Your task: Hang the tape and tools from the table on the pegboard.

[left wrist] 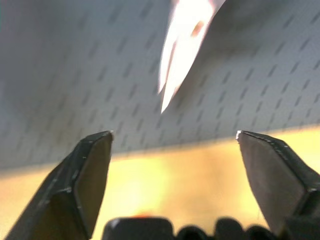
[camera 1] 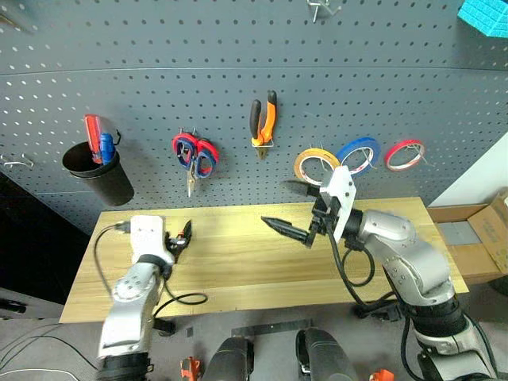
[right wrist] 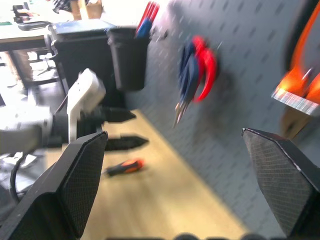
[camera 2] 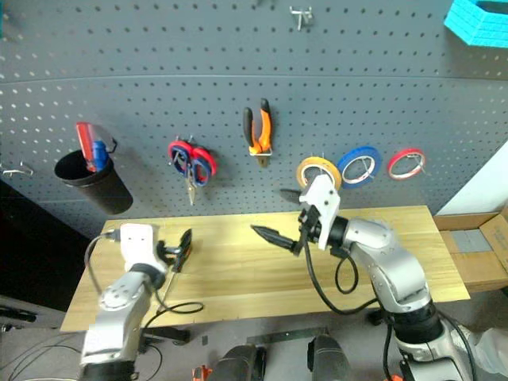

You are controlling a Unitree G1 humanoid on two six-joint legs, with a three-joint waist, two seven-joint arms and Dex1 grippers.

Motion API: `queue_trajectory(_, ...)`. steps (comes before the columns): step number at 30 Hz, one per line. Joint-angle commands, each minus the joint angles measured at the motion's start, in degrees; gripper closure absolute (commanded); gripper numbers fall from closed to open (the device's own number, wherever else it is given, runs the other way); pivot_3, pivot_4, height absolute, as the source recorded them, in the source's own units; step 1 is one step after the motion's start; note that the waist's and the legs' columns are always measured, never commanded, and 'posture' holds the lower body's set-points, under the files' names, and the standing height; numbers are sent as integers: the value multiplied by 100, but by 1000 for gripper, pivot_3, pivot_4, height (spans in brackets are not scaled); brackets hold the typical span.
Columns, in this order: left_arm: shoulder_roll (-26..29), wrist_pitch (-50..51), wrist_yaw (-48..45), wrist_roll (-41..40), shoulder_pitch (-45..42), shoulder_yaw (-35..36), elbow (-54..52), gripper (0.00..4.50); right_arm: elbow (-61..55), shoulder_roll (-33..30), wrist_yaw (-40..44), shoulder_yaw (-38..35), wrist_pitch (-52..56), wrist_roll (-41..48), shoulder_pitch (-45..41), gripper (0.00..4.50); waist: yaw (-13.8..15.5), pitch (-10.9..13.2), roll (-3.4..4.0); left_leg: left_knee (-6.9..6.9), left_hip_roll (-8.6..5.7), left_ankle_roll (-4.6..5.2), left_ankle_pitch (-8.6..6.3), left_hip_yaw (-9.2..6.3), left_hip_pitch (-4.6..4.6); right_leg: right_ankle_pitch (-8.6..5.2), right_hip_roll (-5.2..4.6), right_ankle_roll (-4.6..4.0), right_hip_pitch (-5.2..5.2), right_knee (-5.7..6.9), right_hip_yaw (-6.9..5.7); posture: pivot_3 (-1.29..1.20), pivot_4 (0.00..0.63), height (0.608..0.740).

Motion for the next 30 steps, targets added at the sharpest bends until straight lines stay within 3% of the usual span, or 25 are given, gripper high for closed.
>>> queue_trajectory(1,403,952,-117,-312,-87,389,-270,396,-447,-104,56,162,169,120,182,0,4,36,4,0,-1,1,0,-2,4,0,0,0,6,1,-2,8,277,740)
queue_trajectory(5,1088,2352,-685,-620,-493,135,-204,396,-460,-68,-18,324,227,65,267,0,51,165,10,1,-3,4,0,-17,51,-1,0,1,66,-11,-17,23,298,740)
queue_trajectory(13,1746,3458,-1027,-374,-1128,-676,657,396,-649,-38,-105,356,439,159,282,0,29,312,20,-15,-5,8,-4,-16,71,-4,1,2,73,-18,-11,22,320,740)
queue_trajectory(20,1656,3462,-833,-229,-1376,-755,998,396,-868,-91,-131,286,659,299,363,0,0,451,13,-18,-2,7,-4,-17,59,-5,-2,1,60,-19,-9,8,337,740)
queue_trajectory(26,1491,3363,-723,-102,-1673,-875,1401,396,-898,-918,203,1116,285,-542,490,0,20,500,7,-17,-3,1,-2,-18,34,-5,-6,2,46,-26,-14,-11,348,740)
queue_trajectory(30,1449,3263,-788,-37,-1753,-960,1624,396,-925,-973,190,1246,206,-674,574,0,-2,508,0,-11,-2,-20,11,-14,-22,-4,-6,2,-21,-11,-12,-13,351,740)
